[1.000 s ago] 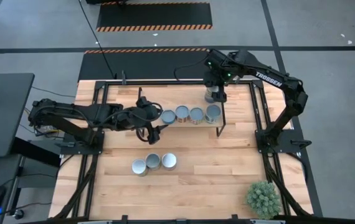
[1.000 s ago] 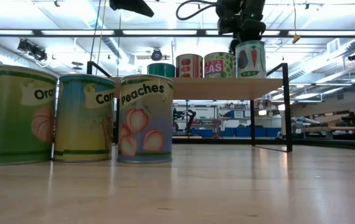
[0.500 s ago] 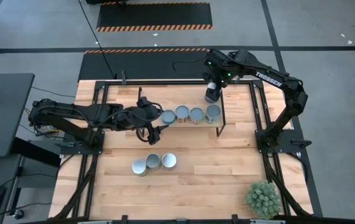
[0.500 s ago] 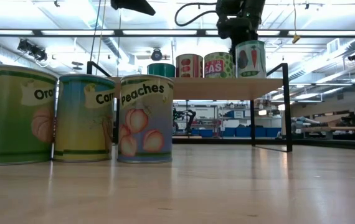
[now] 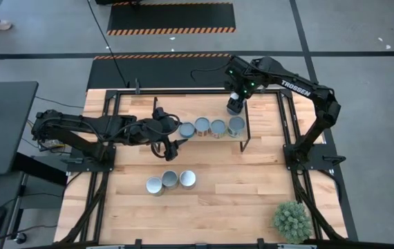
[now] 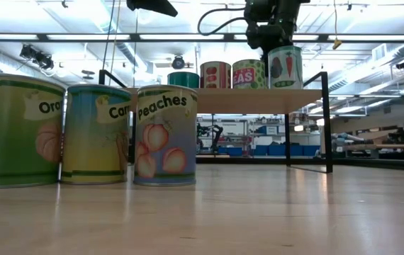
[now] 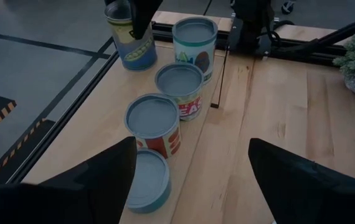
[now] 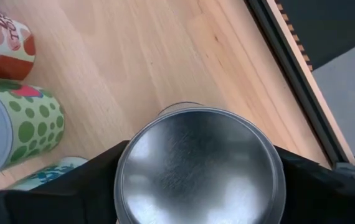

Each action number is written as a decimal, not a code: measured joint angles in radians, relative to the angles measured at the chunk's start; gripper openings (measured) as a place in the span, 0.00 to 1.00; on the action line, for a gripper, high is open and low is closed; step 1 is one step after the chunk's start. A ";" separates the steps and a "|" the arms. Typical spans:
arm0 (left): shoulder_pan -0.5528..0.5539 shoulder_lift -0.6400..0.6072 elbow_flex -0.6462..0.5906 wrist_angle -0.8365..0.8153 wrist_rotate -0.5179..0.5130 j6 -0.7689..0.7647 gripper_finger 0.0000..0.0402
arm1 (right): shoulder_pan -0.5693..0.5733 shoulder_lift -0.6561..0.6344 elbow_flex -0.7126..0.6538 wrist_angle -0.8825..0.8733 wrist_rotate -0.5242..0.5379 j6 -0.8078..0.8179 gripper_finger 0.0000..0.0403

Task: Pick and place cans onto a shelf
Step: Put the canned peas on the shelf, then put the canned peaches on the shelf

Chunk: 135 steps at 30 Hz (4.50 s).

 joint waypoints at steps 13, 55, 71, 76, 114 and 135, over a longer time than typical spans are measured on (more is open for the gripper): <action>0.000 0.000 0.000 0.000 0.000 0.000 0.78 | 0.000 -0.003 0.000 -0.028 -0.003 -0.193 0.81; 0.000 0.001 0.000 0.000 0.026 -0.008 0.78 | 0.066 -0.002 0.118 -0.068 0.063 -0.403 0.97; -0.007 -0.074 -0.001 -0.086 0.046 -0.028 0.78 | 0.133 -0.004 0.354 -0.071 0.081 -0.297 0.97; -0.034 -0.105 0.000 -0.199 0.040 -0.089 0.78 | 0.222 -0.005 0.357 -0.061 0.081 -0.251 0.97; -0.325 -0.334 -0.383 -0.041 -0.089 -0.323 0.78 | 0.771 0.306 0.358 0.322 0.141 0.210 0.95; -0.339 -0.564 -0.535 0.031 -0.163 -0.407 0.78 | 0.789 0.418 0.405 0.536 0.188 0.166 0.93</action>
